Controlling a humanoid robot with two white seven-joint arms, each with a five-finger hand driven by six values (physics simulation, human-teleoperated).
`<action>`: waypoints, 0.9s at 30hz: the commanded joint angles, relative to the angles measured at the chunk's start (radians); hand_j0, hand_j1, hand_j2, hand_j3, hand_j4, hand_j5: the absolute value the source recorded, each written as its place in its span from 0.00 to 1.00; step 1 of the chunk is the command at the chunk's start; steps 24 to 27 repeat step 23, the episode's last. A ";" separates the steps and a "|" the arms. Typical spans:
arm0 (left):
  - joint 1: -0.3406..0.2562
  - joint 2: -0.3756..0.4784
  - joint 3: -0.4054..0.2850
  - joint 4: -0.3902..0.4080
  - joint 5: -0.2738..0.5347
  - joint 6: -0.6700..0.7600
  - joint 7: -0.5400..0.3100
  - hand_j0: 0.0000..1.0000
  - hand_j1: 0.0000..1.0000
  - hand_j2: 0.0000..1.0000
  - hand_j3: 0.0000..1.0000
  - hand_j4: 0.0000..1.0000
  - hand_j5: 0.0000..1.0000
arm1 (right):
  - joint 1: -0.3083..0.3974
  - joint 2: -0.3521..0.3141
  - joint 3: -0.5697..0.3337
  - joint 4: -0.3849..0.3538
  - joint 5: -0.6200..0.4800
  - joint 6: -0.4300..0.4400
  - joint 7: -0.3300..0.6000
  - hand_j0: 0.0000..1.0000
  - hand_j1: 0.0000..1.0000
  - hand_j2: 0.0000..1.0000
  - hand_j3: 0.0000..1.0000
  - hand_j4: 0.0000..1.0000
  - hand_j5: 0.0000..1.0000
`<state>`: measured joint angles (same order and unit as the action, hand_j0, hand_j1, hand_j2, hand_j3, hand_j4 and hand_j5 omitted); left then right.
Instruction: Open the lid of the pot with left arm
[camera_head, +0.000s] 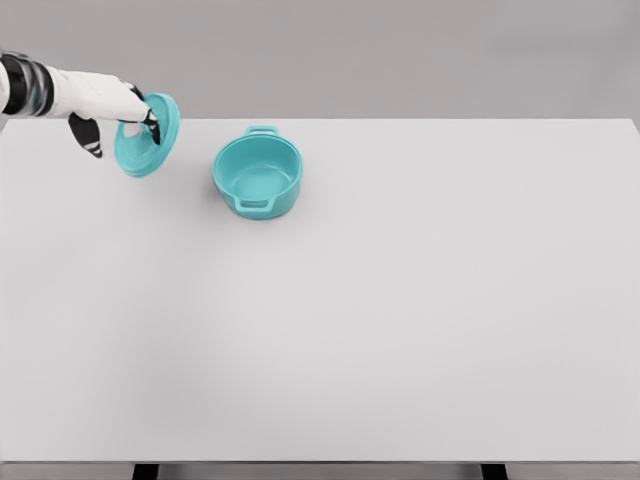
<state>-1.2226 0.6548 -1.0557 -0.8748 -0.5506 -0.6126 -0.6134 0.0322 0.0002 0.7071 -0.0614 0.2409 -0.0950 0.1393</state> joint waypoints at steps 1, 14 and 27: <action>0.000 0.000 0.000 0.000 -0.054 0.002 0.002 1.00 1.00 1.00 1.00 1.00 1.00 | 0.000 0.000 0.000 0.000 0.000 0.000 0.000 1.00 1.00 1.00 1.00 1.00 1.00; 0.009 0.058 -0.017 0.085 0.076 0.002 0.002 1.00 1.00 1.00 1.00 1.00 1.00 | 0.000 0.000 0.000 0.000 0.000 0.000 0.000 1.00 1.00 1.00 1.00 1.00 1.00; 0.028 0.065 -0.017 0.339 0.232 0.002 0.002 1.00 1.00 1.00 1.00 1.00 1.00 | 0.000 0.000 0.000 0.000 0.000 0.000 0.000 1.00 1.00 1.00 1.00 1.00 1.00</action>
